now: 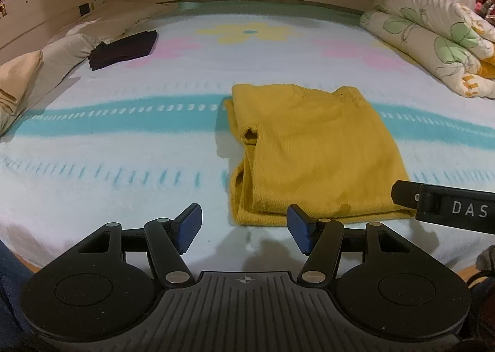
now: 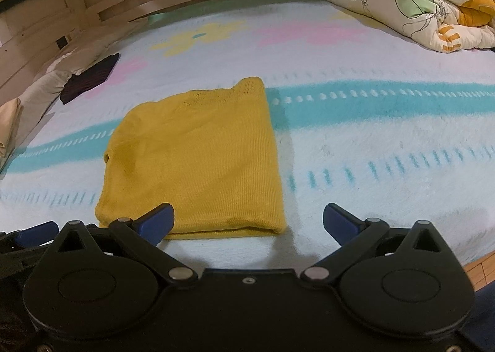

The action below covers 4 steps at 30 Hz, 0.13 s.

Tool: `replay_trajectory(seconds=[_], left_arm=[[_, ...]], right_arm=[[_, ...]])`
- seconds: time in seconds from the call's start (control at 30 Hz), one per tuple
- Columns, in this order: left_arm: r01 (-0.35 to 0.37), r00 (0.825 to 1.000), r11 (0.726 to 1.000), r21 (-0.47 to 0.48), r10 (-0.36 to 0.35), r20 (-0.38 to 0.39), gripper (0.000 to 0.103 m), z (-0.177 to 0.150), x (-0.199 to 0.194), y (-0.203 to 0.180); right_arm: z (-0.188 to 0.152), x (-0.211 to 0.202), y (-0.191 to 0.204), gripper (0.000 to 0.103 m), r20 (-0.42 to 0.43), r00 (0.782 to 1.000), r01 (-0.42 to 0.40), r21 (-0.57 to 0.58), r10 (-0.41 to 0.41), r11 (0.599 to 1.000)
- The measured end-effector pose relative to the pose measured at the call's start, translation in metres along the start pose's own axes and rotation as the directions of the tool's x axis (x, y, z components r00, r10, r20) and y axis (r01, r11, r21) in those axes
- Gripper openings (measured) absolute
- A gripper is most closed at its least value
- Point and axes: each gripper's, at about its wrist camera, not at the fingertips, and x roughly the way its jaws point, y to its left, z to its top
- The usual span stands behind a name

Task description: Fold small clothes

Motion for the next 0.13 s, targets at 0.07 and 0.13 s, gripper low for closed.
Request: replay_trajectory(seconds=[0.07, 0.13], left_arm=[[0.001, 1.0, 1.0, 0.001, -0.001, -0.001, 0.059, -0.0001, 0.0, -0.0001], [-0.001, 1.0, 1.0, 0.001, 0.001, -0.004, 0.059, -0.0003, 0.0001, -0.0007]], right_arm=[[-0.0002, 0.0006, -0.0002, 0.102, -0.004, 1.0, 0.001, 0.001, -0.001, 1.0], [-0.0003, 0.0009, -0.0002, 0.102, -0.007, 1.0, -0.001, 0.003, 0.001, 1.0]])
